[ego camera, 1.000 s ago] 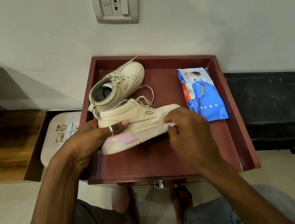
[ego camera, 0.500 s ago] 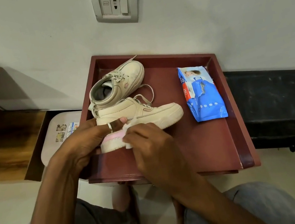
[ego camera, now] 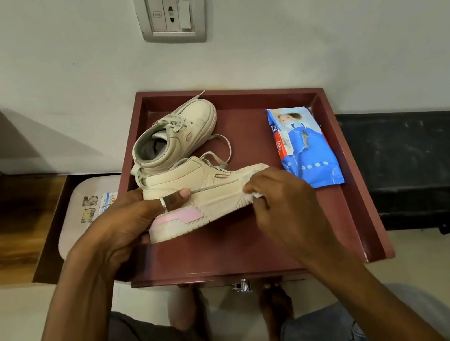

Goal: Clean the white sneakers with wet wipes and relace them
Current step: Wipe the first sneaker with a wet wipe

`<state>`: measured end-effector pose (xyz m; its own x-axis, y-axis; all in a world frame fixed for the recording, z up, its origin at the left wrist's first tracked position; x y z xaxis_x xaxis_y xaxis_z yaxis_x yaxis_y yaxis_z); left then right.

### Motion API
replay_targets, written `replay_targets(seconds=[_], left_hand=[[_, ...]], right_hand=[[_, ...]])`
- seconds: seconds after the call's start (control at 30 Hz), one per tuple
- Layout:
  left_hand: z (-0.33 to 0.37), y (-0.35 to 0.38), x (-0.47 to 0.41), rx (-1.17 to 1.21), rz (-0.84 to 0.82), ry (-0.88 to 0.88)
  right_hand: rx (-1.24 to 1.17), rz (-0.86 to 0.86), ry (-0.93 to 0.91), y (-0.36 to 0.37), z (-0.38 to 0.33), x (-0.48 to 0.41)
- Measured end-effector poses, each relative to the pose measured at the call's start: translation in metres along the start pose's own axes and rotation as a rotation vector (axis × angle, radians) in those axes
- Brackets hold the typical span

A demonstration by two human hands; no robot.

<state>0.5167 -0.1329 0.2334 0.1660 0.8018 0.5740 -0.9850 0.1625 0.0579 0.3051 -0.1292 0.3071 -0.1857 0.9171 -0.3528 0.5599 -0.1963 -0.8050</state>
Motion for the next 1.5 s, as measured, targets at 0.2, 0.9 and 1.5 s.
replay_targets(seconds=[0.2, 0.9, 1.5], left_hand=[[0.002, 0.002, 0.004, -0.041, -0.022, 0.015], [0.002, 0.000, 0.001, -0.056, -0.055, 0.033], [0.006, 0.004, 0.001, -0.070, -0.103, 0.080]], right_hand=[[0.030, 0.008, 0.262, -0.007, 0.066, -0.012], [0.026, -0.059, 0.297, -0.007, 0.048, -0.003], [-0.096, -0.145, 0.446, 0.006, 0.086, -0.014]])
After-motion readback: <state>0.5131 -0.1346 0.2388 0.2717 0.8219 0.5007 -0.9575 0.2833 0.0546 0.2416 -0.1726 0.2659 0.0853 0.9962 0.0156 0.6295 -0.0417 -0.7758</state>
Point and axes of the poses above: each hand's wrist, its own x-axis away from the middle knuckle, its own y-axis out of the palm, z = x × y, the point moved 9 cm from there along -x, towards the middle knuckle, and after that the axes turned 1 degree about -x, right-handed, at the moved point
